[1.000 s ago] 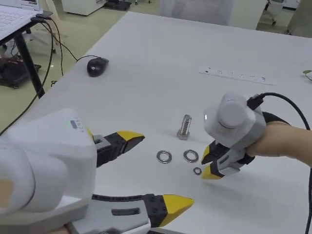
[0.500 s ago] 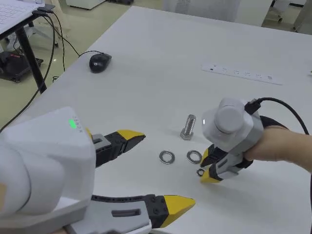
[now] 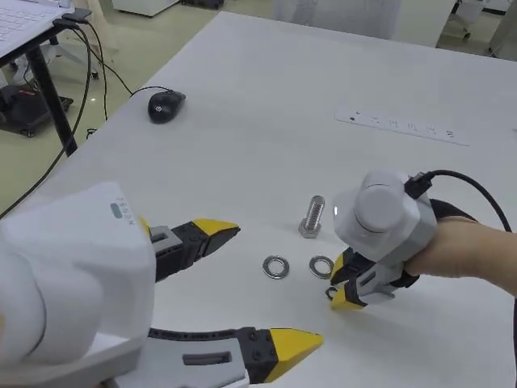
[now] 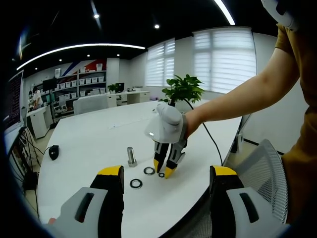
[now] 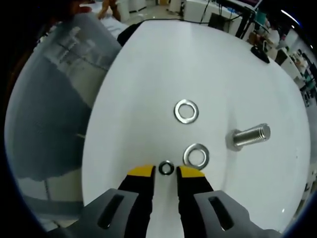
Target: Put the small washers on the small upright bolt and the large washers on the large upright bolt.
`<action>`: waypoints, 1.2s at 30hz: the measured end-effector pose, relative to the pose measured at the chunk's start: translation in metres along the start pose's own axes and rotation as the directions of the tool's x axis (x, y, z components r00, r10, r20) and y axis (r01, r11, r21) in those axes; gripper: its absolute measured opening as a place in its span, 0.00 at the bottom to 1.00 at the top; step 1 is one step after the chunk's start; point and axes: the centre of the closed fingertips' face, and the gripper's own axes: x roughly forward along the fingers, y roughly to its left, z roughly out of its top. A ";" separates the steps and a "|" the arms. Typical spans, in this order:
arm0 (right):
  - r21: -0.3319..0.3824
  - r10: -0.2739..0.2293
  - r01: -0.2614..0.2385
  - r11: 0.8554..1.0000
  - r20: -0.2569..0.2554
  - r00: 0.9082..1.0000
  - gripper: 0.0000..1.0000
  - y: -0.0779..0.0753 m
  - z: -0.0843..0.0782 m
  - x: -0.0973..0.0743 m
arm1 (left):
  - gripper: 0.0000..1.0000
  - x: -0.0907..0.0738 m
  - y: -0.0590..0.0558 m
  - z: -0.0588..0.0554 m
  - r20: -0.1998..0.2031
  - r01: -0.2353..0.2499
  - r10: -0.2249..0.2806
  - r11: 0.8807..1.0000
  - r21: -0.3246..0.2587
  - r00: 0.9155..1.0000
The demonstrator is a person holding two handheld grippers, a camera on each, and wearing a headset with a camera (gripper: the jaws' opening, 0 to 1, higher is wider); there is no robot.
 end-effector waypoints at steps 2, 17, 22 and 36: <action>-0.002 -0.001 0.001 1.000 0.000 1.000 0.19 0.000 0.000 0.000 | 0.70 0.000 0.000 0.001 0.003 0.000 0.000 1.000 0.001 1.000; 0.012 -0.001 0.001 1.000 -0.011 1.000 0.12 0.000 0.001 0.003 | 0.69 0.004 -0.005 -0.001 -0.009 0.008 -0.008 1.000 0.005 1.000; 0.009 -0.007 0.008 1.000 -0.015 1.000 0.12 -0.002 0.001 0.002 | 0.69 0.003 -0.006 -0.003 -0.015 0.008 -0.008 1.000 0.004 1.000; 0.031 -0.046 0.046 0.998 0.006 0.999 0.12 -0.020 0.006 -0.037 | 0.69 0.007 -0.006 -0.003 -0.015 0.018 -0.018 1.000 0.002 1.000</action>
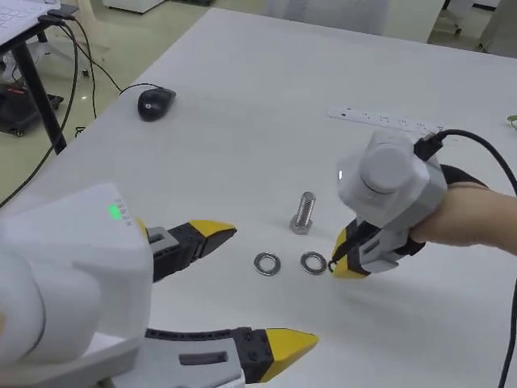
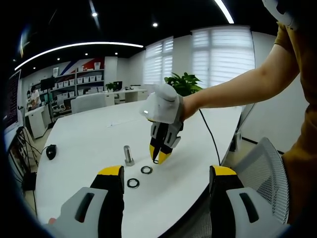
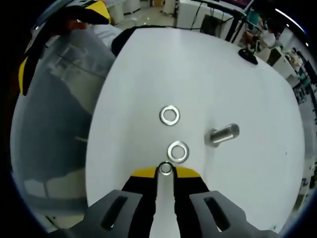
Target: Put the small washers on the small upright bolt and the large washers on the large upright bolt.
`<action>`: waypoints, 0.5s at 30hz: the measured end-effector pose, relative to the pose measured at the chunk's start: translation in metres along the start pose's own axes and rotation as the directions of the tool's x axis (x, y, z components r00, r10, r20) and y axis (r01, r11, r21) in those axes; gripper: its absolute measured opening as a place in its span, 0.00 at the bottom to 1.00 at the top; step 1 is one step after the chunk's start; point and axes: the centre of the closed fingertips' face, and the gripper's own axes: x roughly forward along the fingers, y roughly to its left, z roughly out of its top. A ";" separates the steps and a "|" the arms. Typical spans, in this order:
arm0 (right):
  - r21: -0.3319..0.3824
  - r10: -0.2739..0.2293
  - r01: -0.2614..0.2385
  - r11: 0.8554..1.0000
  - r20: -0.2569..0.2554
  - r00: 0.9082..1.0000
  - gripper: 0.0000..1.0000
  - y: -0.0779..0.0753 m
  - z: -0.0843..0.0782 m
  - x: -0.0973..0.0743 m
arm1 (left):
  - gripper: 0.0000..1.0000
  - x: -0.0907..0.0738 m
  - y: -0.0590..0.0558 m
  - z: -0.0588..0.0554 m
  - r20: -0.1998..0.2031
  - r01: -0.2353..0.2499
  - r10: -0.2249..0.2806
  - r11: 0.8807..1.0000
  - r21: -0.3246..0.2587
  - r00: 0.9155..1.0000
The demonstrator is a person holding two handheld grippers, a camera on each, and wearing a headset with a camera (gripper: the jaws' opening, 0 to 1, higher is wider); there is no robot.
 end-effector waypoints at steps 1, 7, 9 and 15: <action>0.002 -0.003 0.003 1.000 0.001 1.000 0.12 -0.001 -0.001 -0.002 | 0.69 0.000 0.000 0.001 0.003 0.000 0.000 1.000 0.000 1.000; 0.020 -0.029 0.029 0.999 -0.010 1.000 0.12 -0.006 -0.012 -0.017 | 0.69 0.000 0.001 0.001 0.002 0.003 -0.003 1.000 0.007 1.000; 0.031 -0.040 0.040 0.999 -0.014 0.999 0.12 -0.010 -0.018 -0.024 | 0.69 0.001 0.001 0.001 0.001 0.004 -0.004 1.000 0.003 1.000; 0.061 -0.079 0.081 0.995 -0.024 0.997 0.12 -0.022 -0.037 -0.039 | 0.69 0.004 0.000 0.000 -0.003 0.014 -0.014 1.000 0.006 1.000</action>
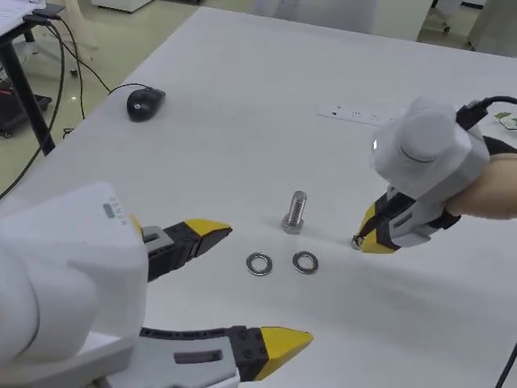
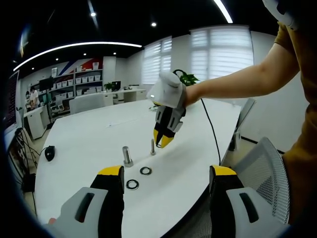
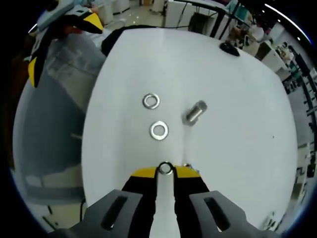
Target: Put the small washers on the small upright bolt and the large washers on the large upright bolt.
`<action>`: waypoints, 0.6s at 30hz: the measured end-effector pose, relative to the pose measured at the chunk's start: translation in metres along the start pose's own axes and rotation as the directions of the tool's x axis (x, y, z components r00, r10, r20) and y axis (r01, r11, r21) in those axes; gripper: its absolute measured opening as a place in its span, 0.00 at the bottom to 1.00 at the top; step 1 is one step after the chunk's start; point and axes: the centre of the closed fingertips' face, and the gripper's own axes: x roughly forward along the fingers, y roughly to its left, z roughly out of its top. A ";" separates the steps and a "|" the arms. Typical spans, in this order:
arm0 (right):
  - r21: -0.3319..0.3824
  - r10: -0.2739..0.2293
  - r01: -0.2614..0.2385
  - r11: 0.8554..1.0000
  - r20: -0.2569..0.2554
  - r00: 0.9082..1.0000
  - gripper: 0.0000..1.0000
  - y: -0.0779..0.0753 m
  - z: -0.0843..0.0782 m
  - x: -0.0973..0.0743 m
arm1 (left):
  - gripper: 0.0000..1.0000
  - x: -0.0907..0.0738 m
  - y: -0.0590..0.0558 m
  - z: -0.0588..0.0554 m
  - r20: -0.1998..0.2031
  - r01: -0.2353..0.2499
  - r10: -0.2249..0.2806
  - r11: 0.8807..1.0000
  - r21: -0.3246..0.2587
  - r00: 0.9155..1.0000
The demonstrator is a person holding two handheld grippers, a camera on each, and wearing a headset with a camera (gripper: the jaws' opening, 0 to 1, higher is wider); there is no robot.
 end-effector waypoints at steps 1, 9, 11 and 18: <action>0.007 -0.004 0.004 1.000 -0.001 1.000 0.12 -0.001 -0.002 -0.002 | 0.69 0.000 0.000 0.000 0.000 0.001 -0.001 1.000 0.000 1.000; 0.041 -0.049 0.049 0.998 0.011 0.999 0.12 -0.019 -0.007 -0.015 | 0.69 0.003 0.000 -0.001 -0.005 0.003 -0.003 1.000 0.000 1.000; 0.037 -0.055 0.055 0.998 0.006 0.998 0.12 -0.022 -0.007 -0.015 | 0.69 0.004 0.001 -0.002 -0.010 0.003 -0.003 1.000 -0.003 1.000; 0.033 -0.058 0.058 0.998 0.007 0.998 0.12 -0.031 -0.006 -0.009 | 0.69 0.007 0.002 -0.002 -0.014 0.000 0.000 1.000 -0.009 1.000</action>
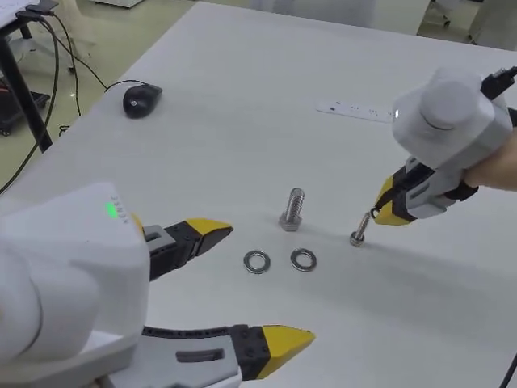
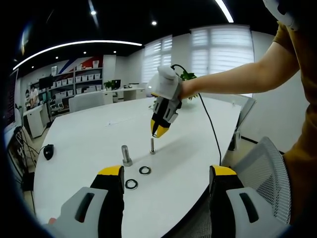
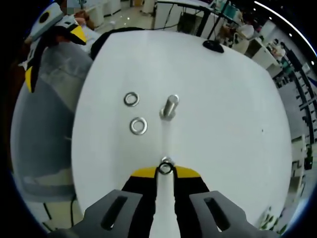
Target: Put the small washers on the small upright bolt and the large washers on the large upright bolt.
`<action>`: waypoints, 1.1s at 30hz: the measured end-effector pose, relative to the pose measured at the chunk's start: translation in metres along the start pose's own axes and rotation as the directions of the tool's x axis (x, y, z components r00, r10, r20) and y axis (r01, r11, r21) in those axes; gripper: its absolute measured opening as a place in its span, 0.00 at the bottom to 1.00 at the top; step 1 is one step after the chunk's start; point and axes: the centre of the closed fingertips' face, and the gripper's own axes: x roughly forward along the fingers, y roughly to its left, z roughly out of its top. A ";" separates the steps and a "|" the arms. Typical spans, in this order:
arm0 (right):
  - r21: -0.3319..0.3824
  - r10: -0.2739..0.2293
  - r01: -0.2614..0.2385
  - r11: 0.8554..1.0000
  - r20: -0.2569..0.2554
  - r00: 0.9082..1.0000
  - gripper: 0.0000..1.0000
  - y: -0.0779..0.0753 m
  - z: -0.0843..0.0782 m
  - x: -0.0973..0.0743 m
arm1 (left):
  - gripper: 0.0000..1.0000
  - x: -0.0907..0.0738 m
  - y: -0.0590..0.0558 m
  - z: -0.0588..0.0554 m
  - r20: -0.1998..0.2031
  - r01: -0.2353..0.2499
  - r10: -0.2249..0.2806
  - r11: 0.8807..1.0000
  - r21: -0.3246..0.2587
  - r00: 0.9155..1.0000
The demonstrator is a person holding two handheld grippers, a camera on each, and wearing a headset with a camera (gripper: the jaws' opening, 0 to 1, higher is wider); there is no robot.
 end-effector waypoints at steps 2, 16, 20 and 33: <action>-0.008 0.003 -0.003 1.000 -0.009 1.000 0.12 -0.001 -0.001 0.003 | 0.69 0.001 0.000 0.000 0.002 -0.001 0.001 1.000 -0.001 1.000; -0.013 0.019 -0.019 1.000 -0.023 1.000 0.12 -0.007 -0.006 0.013 | 0.69 0.004 0.002 -0.001 0.000 -0.008 0.008 1.000 -0.014 1.000; -0.021 0.021 -0.022 1.000 -0.026 0.999 0.12 -0.008 -0.006 0.016 | 0.69 0.005 0.001 -0.002 -0.004 -0.005 0.005 1.000 -0.015 1.000; -0.039 0.047 -0.049 0.998 -0.045 0.998 0.12 -0.006 -0.013 0.035 | 0.69 0.006 0.004 -0.004 -0.010 -0.014 0.014 1.000 -0.026 1.000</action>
